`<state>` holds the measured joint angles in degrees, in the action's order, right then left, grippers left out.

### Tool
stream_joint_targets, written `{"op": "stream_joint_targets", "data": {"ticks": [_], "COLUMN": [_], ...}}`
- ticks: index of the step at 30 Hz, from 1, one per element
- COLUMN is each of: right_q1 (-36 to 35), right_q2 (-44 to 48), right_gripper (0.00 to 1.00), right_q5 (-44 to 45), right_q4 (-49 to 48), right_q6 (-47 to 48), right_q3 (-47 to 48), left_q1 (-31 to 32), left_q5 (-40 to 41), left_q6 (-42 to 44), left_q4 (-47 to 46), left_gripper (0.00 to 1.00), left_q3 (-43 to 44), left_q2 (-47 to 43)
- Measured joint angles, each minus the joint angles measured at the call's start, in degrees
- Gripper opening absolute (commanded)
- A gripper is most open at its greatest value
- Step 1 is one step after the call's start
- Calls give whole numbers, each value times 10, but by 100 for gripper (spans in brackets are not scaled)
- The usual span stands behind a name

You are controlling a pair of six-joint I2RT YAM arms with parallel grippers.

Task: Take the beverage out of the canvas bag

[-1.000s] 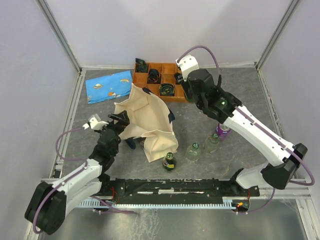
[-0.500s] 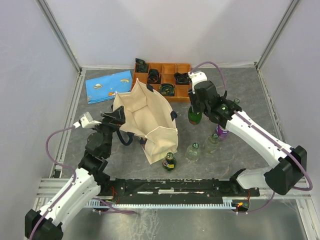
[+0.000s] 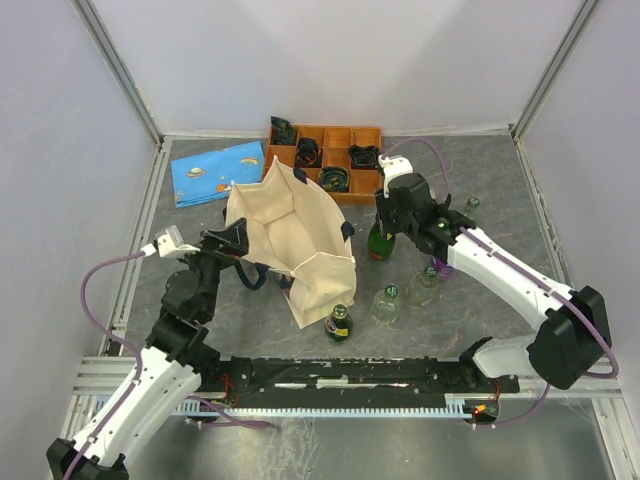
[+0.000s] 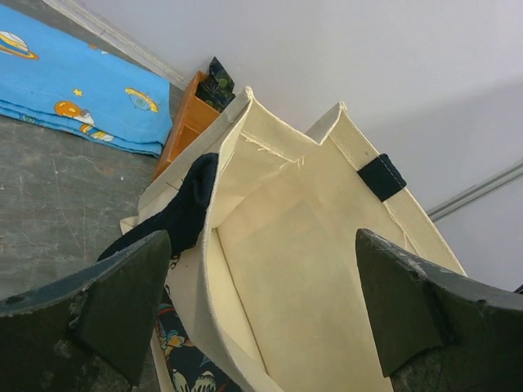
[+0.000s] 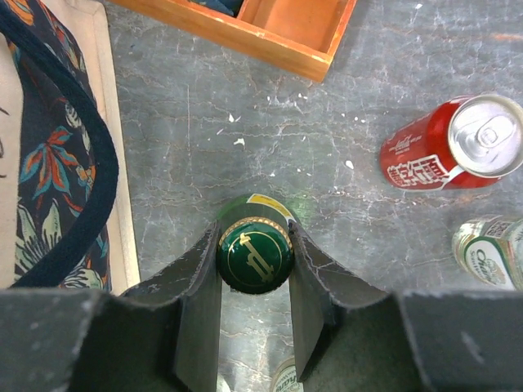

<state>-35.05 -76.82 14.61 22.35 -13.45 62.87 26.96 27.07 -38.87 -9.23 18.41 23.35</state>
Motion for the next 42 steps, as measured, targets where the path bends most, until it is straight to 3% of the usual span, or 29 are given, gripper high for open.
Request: {"op": "stream_joint_targets", "data": {"ticks": [5, 11, 13, 14, 18, 27, 36, 40, 42], "right_q1": [2, 3, 3, 3, 3, 3, 7, 53, 109], "right_q2": [-7, -15, -18, -19, -19, -7, 90, 127, 143], "right_gripper": [6, 30, 45, 58, 87, 95, 99, 99, 99], "right_q5": [-5, -1, 1, 1, 6, 14, 87, 115, 120], "right_q4": [-28, -60, -65, -68, -80, -77, -23, -10, -4], "right_q6": [-3, -4, -4, -4, -14, -18, -3, 11, 13], "right_q3": [-32, -47, -47, -47, -50, -50, 8, 50, 57], "left_q1": [0, 0, 0, 0, 0, 0, 0, 0, 0], "left_q5": [13, 14, 19, 23, 35, 40, 23, 22, 21], "left_q6": [15, 43, 52, 57, 76, 125, 148, 150, 153], "left_q4": [33, 84, 100, 105, 116, 146, 174, 178, 179], "left_gripper": [99, 99, 99, 99, 99, 99, 99, 99, 99], "left_q3": [16, 40, 47, 49, 54, 95, 182, 202, 203], "left_q2": [4, 25, 24, 22, 2, 1, 75, 88, 87]}}
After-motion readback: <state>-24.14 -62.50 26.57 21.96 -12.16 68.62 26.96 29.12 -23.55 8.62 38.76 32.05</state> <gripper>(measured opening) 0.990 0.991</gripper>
